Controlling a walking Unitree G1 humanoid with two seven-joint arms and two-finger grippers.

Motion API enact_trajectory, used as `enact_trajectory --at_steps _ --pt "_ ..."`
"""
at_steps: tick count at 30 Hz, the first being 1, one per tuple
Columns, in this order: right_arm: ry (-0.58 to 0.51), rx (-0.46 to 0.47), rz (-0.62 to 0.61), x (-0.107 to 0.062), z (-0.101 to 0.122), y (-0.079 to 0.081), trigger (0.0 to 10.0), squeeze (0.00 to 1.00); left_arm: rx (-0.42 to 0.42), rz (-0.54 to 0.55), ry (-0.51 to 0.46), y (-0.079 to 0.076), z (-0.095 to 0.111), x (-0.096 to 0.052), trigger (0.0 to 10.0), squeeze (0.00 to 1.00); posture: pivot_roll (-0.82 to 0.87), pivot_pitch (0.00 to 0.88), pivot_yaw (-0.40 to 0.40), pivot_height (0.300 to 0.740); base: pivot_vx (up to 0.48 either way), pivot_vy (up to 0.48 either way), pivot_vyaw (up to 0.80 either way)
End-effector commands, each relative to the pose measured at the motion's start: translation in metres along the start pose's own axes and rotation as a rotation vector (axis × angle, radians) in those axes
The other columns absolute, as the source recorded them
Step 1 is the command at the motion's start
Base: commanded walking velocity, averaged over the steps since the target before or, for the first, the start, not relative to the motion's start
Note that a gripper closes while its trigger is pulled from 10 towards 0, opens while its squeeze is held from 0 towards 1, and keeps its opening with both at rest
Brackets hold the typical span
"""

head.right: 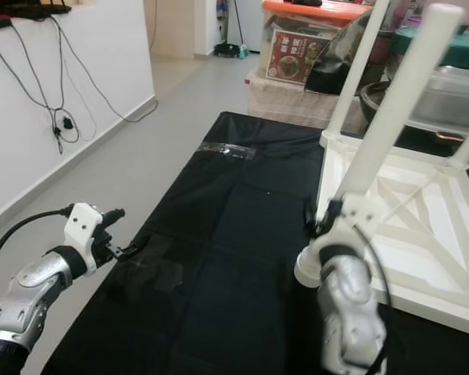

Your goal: Building children table

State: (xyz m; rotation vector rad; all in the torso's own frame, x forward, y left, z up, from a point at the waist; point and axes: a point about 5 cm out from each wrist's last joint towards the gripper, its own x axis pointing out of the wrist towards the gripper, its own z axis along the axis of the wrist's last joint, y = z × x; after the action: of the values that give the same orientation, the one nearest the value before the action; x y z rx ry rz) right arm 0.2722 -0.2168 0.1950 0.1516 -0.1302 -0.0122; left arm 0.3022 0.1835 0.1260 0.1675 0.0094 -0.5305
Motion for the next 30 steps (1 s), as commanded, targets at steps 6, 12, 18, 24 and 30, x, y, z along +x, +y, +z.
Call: enact_trajectory --at_steps 6,12,18,24,30 --pt "0.1 -0.05 0.56 0.002 0.002 0.002 10.0 0.0 0.0 0.01 0.009 0.001 -0.002 -0.001 10.0 0.0 0.09 0.0 -0.075 0.74 0.0 0.0 0.0" --pt "0.162 -0.05 0.792 -0.008 -0.009 0.023 10.0 0.0 0.004 0.014 0.008 0.002 -0.001 -0.001 10.0 0.0 0.09 0.0 -0.075 0.74 0.0 0.0 0.0" --pt "0.261 -0.063 0.793 -0.011 -0.042 0.043 0.0 0.0 0.009 0.016 0.014 0.003 -0.002 -0.005 10.0 0.0 0.12 0.0 -0.081 0.74 0.0 0.0 0.0" --pt "0.362 -0.083 -0.476 -0.006 -0.078 -0.044 0.0 0.0 0.012 0.008 0.019 0.002 -0.003 -0.003 10.0 0.0 0.09 0.0 -0.066 0.74 0.0 0.0 0.0" --pt "0.387 -0.115 -0.864 -0.066 -0.081 -0.05 0.0 0.0 0.01 0.001 0.022 0.001 -0.003 -0.003 10.0 0.0 0.08 0.0 -0.05 0.74 0.0 0.0 0.0"
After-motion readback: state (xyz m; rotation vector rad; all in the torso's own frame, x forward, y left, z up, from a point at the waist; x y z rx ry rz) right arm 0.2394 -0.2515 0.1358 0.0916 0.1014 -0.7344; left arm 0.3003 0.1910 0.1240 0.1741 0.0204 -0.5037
